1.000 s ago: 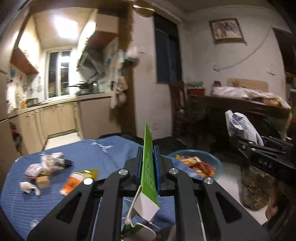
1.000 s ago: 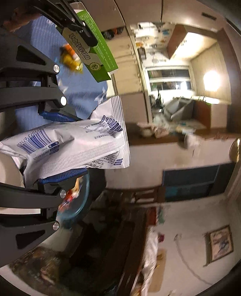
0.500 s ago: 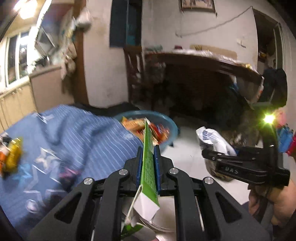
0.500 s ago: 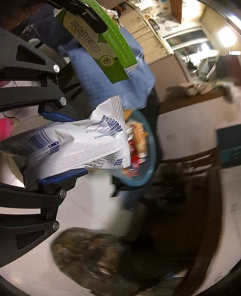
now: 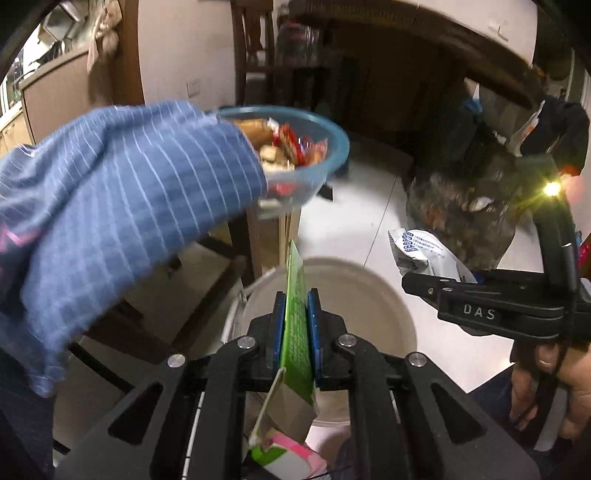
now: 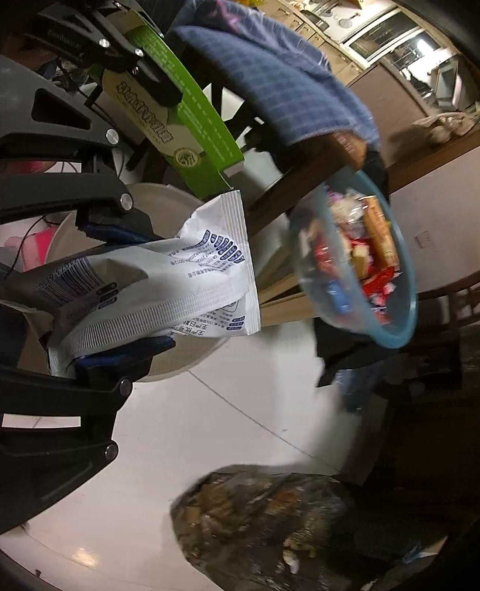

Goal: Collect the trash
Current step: 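Carry the green box and white bag over the white bucket with both tools, then open both tools to drop the box and bag into the bucket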

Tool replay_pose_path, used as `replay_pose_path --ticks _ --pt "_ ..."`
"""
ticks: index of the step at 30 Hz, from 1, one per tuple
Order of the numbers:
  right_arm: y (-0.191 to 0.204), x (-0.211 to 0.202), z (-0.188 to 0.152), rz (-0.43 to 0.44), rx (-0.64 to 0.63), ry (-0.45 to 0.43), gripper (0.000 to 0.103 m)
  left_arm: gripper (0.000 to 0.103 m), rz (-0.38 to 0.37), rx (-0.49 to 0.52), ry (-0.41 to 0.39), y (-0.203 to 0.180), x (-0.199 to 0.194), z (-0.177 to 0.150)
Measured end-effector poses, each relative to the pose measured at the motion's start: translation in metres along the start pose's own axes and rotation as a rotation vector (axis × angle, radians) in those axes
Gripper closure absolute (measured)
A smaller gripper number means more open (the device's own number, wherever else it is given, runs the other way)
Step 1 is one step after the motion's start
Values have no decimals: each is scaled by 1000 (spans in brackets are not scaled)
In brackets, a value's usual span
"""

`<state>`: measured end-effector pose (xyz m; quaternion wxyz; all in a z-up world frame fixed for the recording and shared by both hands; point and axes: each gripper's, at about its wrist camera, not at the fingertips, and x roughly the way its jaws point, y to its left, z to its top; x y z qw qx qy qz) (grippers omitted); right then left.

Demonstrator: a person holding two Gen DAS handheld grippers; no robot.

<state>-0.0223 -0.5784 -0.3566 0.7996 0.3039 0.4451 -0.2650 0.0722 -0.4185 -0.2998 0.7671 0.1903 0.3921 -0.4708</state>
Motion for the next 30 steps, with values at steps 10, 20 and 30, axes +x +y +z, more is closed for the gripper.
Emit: replay_pose_path --ticks 10,20,30 --pt "-8 23 -8 -2 18 63 56 92 6 -8 50 -2 25 0" --pt "-7 24 -5 -6 19 58 55 90 10 -6 55 -1 28 0" --pt "-14 13 -2 -12 39 19 39 61 9 -10 60 7 32 -3"
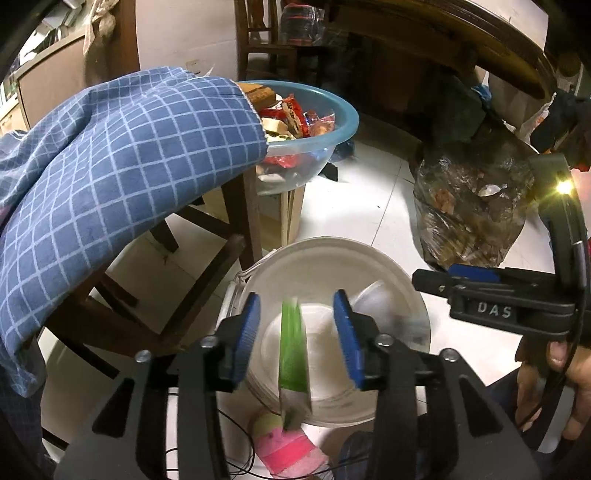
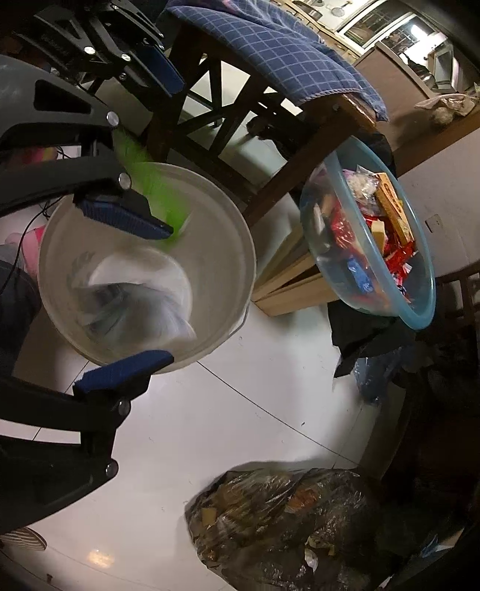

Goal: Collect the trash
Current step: 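Open both tools to drop the box and bag into the bucket, then grasp the white tissue with the left tool while the right tool grasps the orange cup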

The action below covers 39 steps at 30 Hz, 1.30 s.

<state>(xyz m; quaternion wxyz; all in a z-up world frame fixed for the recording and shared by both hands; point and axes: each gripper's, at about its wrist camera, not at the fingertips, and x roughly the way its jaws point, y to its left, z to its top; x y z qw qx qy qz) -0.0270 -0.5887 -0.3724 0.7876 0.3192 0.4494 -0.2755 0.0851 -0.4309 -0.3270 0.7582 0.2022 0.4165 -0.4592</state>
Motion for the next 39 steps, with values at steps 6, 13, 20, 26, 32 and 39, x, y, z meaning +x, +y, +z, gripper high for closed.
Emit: replay_pose_path --ticks 6,13,20,26,32,39 --pt "-5 -4 -1 0 12 -8 39 60 4 -12 -3 5 -2 1" --pt "0 -11 -1 5 4 -23 39 60 9 0 -16 3 -11 5" --pt "31 -71 9 71 -109 -184 37 50 19 -14 -145 21 -82 16" --pt "106 -127 21 218 -279 -287 25 37 45 -104 -345 82 -206 14" --pt "206 -153 16 378 -458 -298 21 30 186 -280 -465 171 -302 -15" --pt "296 -149 -12 483 -602 -239 21 30 466 -532 -459 328 -378 -78"
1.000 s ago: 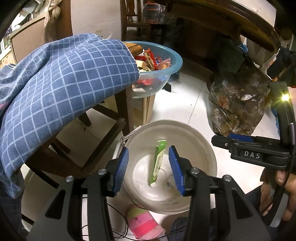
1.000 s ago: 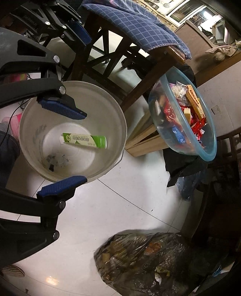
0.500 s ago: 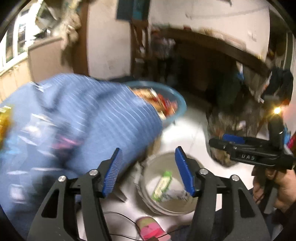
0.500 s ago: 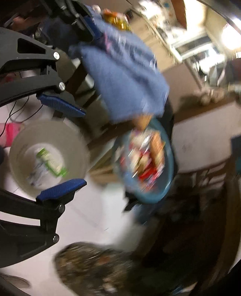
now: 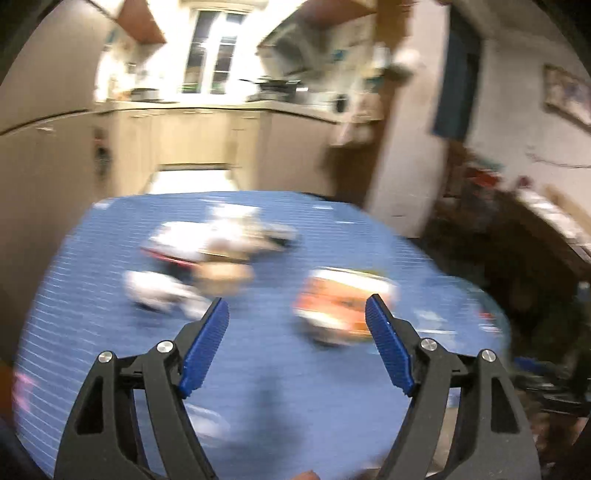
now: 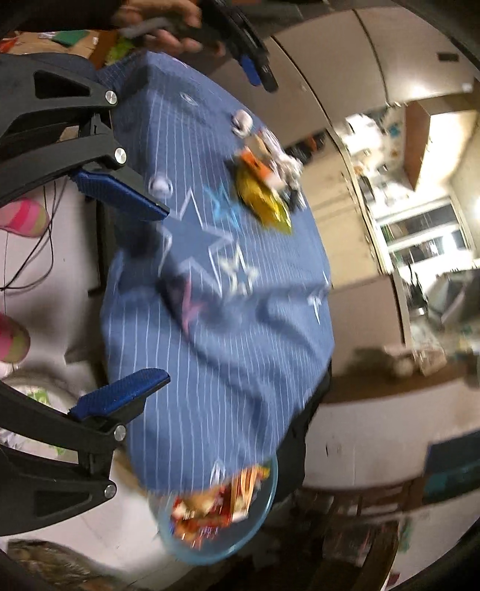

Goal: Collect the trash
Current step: 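Grasp the white tissue with the left tool while the right tool grasps the orange cup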

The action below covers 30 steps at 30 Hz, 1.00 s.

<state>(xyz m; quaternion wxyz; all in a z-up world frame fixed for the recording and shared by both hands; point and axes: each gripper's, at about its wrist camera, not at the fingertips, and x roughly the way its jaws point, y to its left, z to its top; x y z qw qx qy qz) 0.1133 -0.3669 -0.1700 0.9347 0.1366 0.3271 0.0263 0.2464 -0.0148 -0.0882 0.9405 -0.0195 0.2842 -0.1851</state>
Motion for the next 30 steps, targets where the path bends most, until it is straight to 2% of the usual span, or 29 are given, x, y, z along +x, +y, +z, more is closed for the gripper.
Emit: replay_pose_path --ticks 3,5,6,10,17,19,20,21,24,26,30 --pt "18 17 3 26 -27 22 21 28 58 -15 71 59 19 15" --pt "34 32 7 47 -44 34 21 28 101 -17 102 82 28 17" --pt "40 40 9 53 -52 39 21 27 86 -13 137 90 37 18" --pt "65 63 16 81 -81 60 21 27 83 -14 196 103 63 20" --pt "98 77 40 145 -171 44 21 27 96 -23 228 121 92 18" --pt "113 82 53 170 -227 23 21 39 85 -22 241 121 100 16" --pt "118 84 57 183 -243 19 21 52 83 -31 250 121 102 14" --pt "125 89 65 205 -265 16 21 55 88 -33 247 121 104 14" --pt "144 105 83 242 -334 28 21 59 91 -19 232 120 101 11" --pt "157 121 94 248 -387 44 15 59 91 -10 226 119 98 10" --pt "169 148 109 220 -430 53 11 59 85 -12 222 117 106 12"
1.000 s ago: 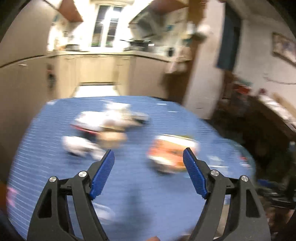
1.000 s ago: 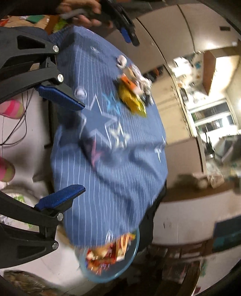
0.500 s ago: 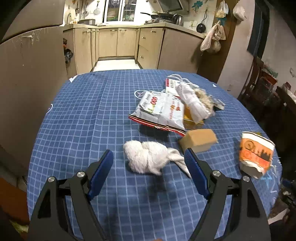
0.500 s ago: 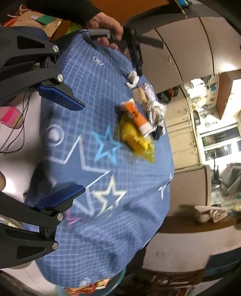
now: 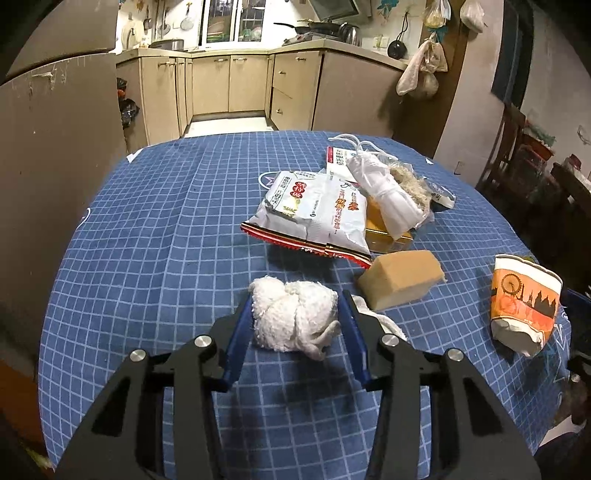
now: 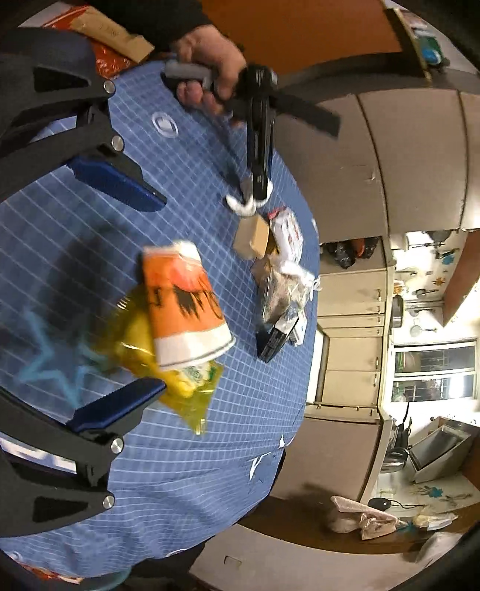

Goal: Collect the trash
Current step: 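Grasp the white tissue with the left tool while the right tool grasps the orange cup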

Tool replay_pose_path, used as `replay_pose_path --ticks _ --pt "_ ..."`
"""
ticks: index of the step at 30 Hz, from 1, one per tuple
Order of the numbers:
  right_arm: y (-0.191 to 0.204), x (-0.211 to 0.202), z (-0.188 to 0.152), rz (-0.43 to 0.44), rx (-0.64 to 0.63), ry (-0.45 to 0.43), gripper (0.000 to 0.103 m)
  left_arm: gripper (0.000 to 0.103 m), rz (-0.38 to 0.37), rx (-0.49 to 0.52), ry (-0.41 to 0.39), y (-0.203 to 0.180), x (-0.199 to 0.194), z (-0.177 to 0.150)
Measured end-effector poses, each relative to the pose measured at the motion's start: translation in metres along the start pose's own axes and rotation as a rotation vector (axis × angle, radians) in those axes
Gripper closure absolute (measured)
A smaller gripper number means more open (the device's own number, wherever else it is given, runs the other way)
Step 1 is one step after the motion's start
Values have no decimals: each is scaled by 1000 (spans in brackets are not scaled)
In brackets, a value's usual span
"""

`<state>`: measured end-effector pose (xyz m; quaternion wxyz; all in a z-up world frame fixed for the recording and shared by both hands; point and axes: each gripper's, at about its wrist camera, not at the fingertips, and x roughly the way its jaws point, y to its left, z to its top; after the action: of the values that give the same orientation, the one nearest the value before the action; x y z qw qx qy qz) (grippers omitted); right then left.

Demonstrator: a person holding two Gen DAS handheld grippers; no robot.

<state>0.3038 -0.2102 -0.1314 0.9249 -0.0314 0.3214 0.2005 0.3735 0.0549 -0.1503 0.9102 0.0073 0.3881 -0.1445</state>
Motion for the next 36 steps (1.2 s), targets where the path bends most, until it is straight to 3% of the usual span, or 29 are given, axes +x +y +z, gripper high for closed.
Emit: replay_pose_path --ticks 4,11,13,14,20,27,36 --pt "7 14 6 -32 -77 16 6 59 -23 -1 2 -1 2 0" --pt "22 35 7 -130 -206 58 5 59 -40 -17 7 1 6 2" --pt "21 37 6 -140 -198 58 10 59 -38 -18 8 1 7 3" --pt "19 38 6 -143 -192 55 19 59 -37 -20 8 1 8 3" --pt "12 25 4 -133 -140 -11 20 63 -23 -15 -8 -3 4 0" --pt "18 -10 3 -155 -103 -105 20 64 -28 -22 -88 -13 -21 -12" --pt "12 -75 -6 -292 19 -221 20 64 50 -4 -258 -51 -90 -30"
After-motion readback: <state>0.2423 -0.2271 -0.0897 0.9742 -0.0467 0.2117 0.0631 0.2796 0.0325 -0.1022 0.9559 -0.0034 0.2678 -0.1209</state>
